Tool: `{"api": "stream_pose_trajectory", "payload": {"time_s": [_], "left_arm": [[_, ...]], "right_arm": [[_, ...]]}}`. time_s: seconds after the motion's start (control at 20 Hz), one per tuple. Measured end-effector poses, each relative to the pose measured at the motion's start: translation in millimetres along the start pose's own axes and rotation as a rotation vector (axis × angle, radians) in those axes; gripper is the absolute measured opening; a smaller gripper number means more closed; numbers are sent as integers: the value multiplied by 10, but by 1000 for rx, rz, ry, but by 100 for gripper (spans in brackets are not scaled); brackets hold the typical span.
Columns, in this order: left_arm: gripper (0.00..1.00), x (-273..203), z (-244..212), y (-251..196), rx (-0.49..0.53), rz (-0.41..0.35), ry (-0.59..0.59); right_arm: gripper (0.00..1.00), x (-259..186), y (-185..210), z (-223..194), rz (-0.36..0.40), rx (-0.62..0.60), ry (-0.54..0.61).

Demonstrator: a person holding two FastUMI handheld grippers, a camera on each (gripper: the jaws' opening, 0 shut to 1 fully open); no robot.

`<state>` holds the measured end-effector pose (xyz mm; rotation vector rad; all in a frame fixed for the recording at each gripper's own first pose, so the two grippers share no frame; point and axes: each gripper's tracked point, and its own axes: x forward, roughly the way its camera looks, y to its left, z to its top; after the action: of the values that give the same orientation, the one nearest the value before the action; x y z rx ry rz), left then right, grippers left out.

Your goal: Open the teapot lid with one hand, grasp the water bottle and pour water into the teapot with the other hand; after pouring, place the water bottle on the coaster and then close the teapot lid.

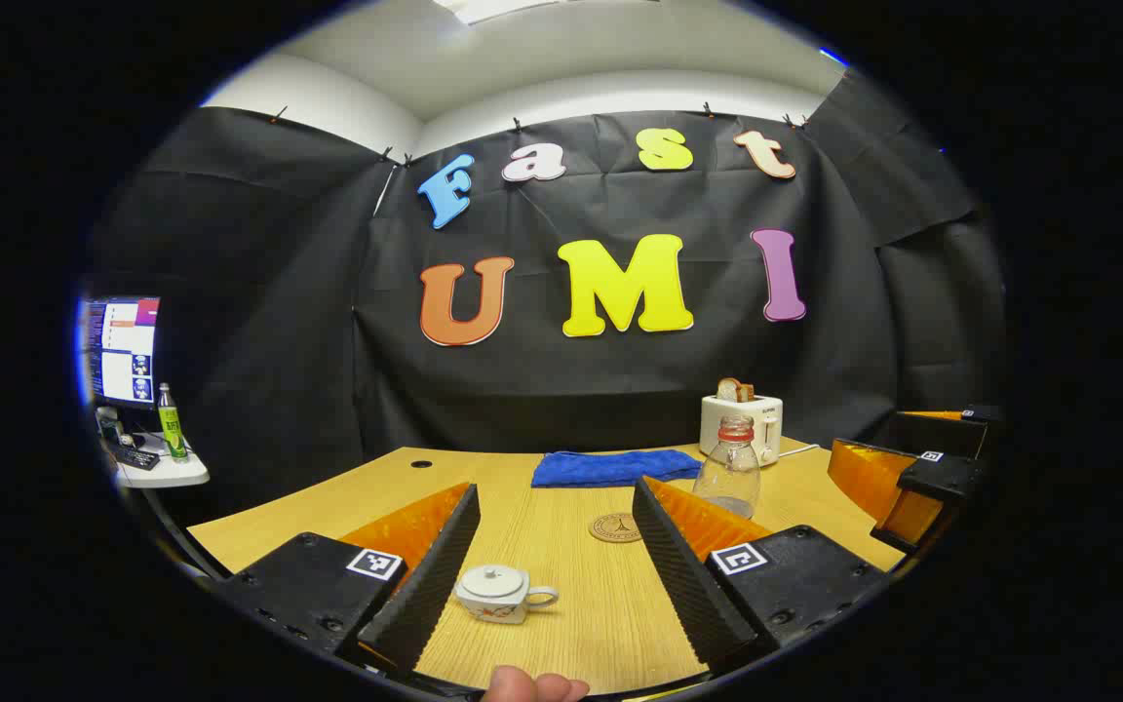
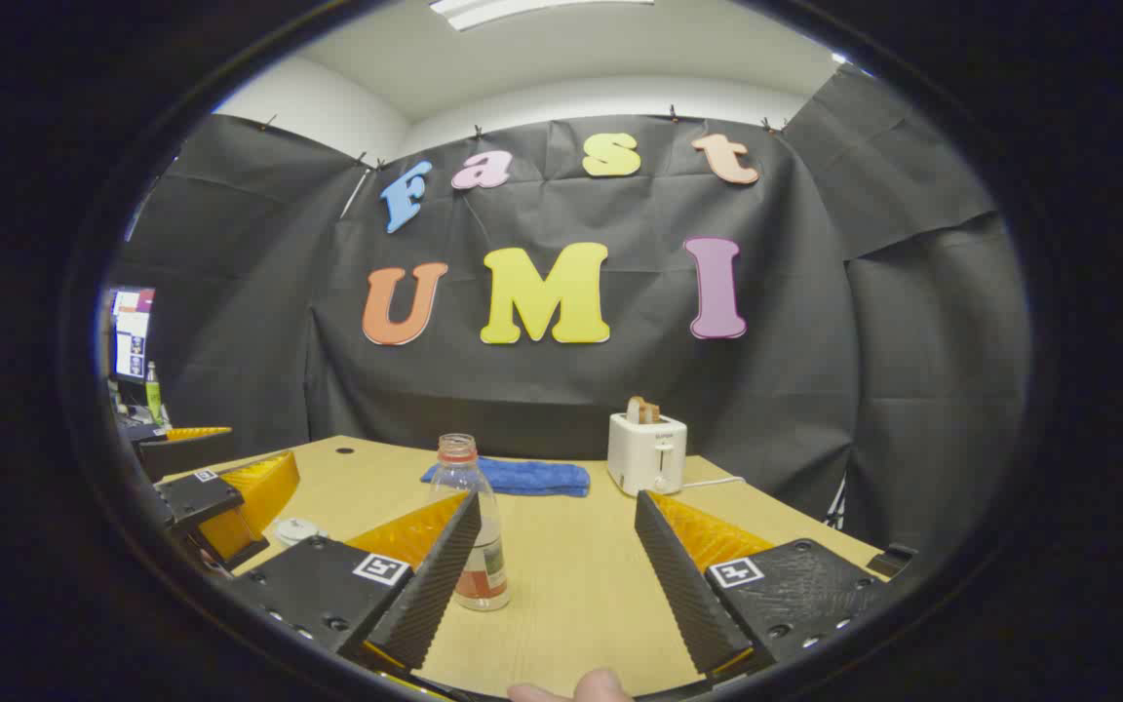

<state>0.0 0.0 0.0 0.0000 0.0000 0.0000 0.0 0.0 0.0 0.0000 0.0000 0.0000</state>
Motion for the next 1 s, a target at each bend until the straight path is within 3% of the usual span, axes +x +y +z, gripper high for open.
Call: {"api": "stream_pose_trajectory", "payload": {"time_s": [1.0], "left_arm": [[99,-9,42,83,-8,0,-5]], "right_arm": [[98,-8,20,-26,12,-3,1]]}}
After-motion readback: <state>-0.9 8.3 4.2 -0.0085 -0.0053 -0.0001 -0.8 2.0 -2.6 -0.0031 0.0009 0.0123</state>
